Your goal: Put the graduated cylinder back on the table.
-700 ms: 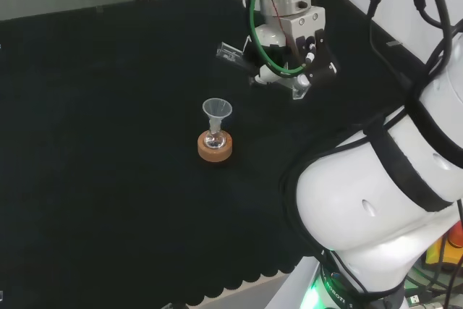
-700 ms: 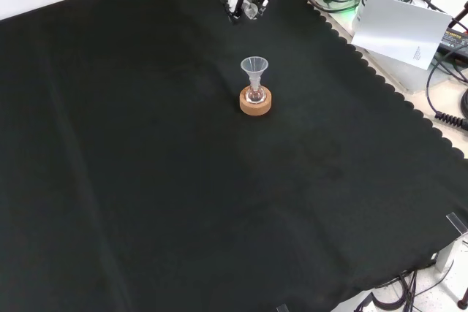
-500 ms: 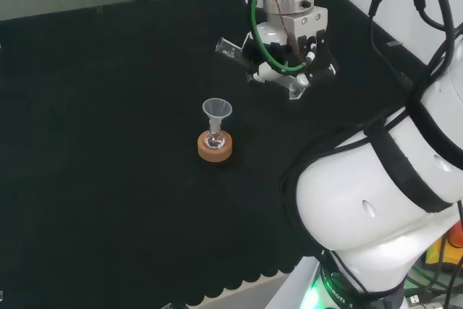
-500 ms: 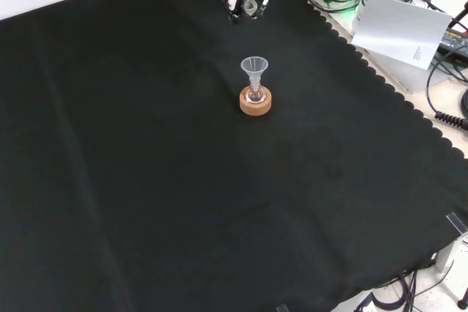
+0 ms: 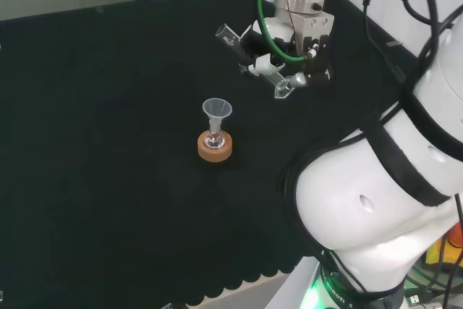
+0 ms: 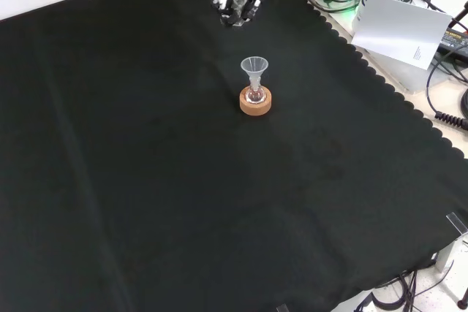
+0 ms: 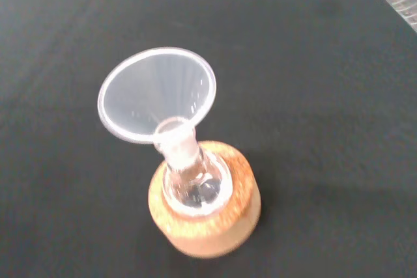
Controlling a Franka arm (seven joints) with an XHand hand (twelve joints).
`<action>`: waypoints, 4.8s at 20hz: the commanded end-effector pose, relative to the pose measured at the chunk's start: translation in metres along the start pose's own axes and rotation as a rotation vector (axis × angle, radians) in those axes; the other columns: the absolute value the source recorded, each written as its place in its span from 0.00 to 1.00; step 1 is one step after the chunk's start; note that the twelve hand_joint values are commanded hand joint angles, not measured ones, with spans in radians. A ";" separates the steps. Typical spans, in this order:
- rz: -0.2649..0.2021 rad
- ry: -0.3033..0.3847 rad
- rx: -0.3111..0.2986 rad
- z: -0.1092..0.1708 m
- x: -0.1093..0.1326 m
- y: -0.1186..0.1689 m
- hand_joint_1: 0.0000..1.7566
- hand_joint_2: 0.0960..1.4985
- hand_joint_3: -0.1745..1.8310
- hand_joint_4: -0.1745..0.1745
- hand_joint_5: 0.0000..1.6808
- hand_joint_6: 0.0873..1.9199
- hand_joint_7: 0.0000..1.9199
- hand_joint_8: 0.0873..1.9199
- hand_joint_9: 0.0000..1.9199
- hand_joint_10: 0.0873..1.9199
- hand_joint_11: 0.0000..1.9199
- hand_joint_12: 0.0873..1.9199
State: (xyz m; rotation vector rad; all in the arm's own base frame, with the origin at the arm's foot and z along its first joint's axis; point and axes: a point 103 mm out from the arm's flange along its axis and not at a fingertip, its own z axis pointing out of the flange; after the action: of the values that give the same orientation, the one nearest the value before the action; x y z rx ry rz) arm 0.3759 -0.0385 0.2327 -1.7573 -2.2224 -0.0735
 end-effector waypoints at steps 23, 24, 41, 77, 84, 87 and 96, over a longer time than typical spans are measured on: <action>-0.095 0.449 -0.299 0.046 -0.109 0.202 0.65 0.80 0.00 0.00 0.56 0.55 0.65 0.07 0.73 0.00 0.62 0.36; -0.092 0.455 -0.299 0.048 -0.111 0.204 0.65 0.80 0.00 0.00 0.56 0.55 0.65 0.07 0.73 0.00 0.62 0.36; -0.091 0.575 -0.345 0.084 -0.123 0.234 0.65 0.81 0.00 0.00 0.56 0.55 0.63 0.07 0.71 0.00 0.61 0.37; -0.116 0.622 -0.303 0.108 -0.120 0.236 0.60 0.72 0.06 0.34 0.44 0.41 0.35 0.31 0.56 0.00 0.35 0.57; -0.121 0.621 -0.283 0.097 -0.121 0.232 0.53 0.70 0.00 0.35 0.33 0.31 0.31 0.29 0.50 0.00 0.26 0.63; -0.111 0.598 -0.282 0.086 -0.121 0.228 0.51 0.67 0.00 0.32 0.23 0.24 0.26 0.30 0.46 0.00 0.21 0.66; -0.018 0.483 -0.282 0.035 -0.126 0.195 0.47 0.64 0.00 0.31 0.15 0.02 0.07 0.31 0.27 0.00 0.01 0.68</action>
State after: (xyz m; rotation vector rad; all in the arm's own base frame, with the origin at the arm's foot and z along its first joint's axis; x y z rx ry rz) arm 0.5979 -0.0859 0.1065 -1.5173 -1.9336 -0.8296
